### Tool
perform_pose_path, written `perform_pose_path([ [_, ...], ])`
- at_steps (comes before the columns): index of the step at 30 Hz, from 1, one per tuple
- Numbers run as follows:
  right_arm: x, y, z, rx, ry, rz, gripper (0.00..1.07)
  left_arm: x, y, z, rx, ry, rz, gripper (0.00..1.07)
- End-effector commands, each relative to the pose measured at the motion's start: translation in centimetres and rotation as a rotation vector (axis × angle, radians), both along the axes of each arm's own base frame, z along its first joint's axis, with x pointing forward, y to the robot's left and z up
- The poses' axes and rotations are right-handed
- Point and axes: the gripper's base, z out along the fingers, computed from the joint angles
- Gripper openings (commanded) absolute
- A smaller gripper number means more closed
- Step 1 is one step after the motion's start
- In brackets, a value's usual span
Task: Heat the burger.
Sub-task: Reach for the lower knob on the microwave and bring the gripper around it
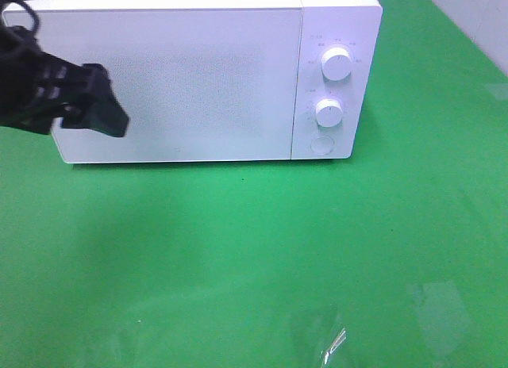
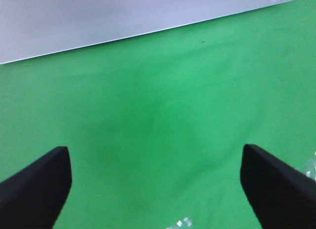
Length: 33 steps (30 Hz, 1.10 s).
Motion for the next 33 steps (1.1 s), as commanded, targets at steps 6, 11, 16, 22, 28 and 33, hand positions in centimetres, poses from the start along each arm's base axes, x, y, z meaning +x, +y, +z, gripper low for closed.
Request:
perform_pose_path([
  [6, -0.3, 0.0, 0.0, -0.004, -0.034, 0.000, 0.76, -3.9, 6.0, 3.3, 0.145, 0.009, 0.156, 0.96],
  [11, -0.3, 0.0, 0.0, -0.004, -0.034, 0.000, 0.76, -7.5, 7.3, 3.9, 0.130, -0.024, 0.167, 0.96],
  [16, -0.3, 0.0, 0.0, -0.004, -0.034, 0.000, 0.76, -10.9, 8.6, 3.0, 0.113, -0.039, 0.206, 0.96],
  [22, -0.3, 0.0, 0.0, -0.004, -0.034, 0.000, 0.76, -14.7, 9.9, 2.1, 0.073, -0.122, 0.212, 0.96],
  [28, -0.3, 0.0, 0.0, -0.004, -0.034, 0.000, 0.76, -18.6, 11.2, 1.3, 0.048, -0.215, 0.201, 0.96],
  [33, -0.3, 0.0, 0.0, -0.004, -0.034, 0.000, 0.76, -20.0, 11.7, 0.3, 0.095, -0.193, 0.159, 0.96],
])
